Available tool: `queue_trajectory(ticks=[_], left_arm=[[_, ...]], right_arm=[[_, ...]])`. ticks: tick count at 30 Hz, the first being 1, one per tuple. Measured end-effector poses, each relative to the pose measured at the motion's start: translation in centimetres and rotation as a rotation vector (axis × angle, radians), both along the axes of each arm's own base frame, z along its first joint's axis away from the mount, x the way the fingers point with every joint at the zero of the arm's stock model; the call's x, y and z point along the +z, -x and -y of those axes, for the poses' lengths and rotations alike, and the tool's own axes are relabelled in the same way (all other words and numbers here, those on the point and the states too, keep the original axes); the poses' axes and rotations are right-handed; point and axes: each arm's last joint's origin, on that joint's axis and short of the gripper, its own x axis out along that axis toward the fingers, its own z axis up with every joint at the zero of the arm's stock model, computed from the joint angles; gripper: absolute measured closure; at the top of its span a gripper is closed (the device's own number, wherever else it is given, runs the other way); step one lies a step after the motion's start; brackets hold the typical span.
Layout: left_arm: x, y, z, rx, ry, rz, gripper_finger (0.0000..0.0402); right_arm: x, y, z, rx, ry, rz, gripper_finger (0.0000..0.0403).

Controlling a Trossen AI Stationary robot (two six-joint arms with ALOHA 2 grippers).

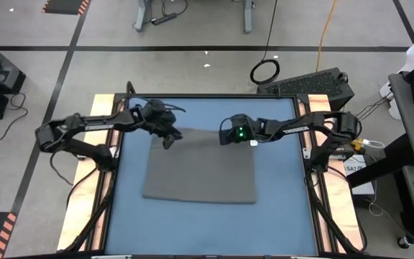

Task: Roll towel
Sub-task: Roll the gray towel

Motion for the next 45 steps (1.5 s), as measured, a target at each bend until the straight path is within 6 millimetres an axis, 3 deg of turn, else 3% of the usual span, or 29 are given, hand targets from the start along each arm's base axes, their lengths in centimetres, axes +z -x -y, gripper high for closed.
queue_trajectory(ticks=[7, 9, 12, 17, 22, 28, 33, 38, 42, 45], left_arm=[[-5.1, -1.0, -1.4, 0.042, 0.003, -0.218, 0.0291], [-6.8, -0.8, -1.7, 0.077, 0.021, -0.313, 0.0291], [-7.6, -0.6, -2.1, 0.103, 0.047, -0.369, 0.0291], [-6.3, 0.2, -2.3, 0.135, 0.041, -0.368, 0.0291], [-2.9, 0.2, -2.5, 0.205, -0.039, -0.293, 0.0291], [-1.3, -0.1, -2.2, 0.159, 0.029, -0.157, 0.0291], [-2.2, -0.2, -2.0, 0.099, 0.059, -0.175, 0.0291], [-5.5, 0.9, -1.9, 0.12, 0.125, -0.346, 0.0291], [-7.5, 1.5, -2.1, 0.141, 0.172, -0.456, 0.0291], [-7.8, 1.6, -2.3, 0.136, 0.204, -0.455, 0.0291]], right_arm=[[-3.2, 0.7, -0.3, -0.03, -0.09, -0.2, 0.0403], [-3.4, 0.8, -0.3, -0.042, -0.108, -0.223, 0.0403], [-3.5, 1.1, -0.4, -0.064, -0.136, -0.247, 0.0403], [-2.3, 1.5, -0.6, -0.069, -0.146, -0.225, 0.0403], [0.8, 1.6, -0.6, -0.052, -0.075, -0.105, 0.0403], [0.9, 1.9, 0.6, -0.13, -0.028, -0.102, 0.0403], [-0.8, 2.1, 2.3, -0.187, -0.039, -0.148, 0.0403], [-2.5, 3.3, 3.6, -0.265, -0.109, -0.263, 0.0403], [-2.8, 4.5, 4.2, -0.296, -0.145, -0.351, 0.0403], [-2.8, 4.8, 4.7, -0.258, -0.143, -0.363, 0.0403]])
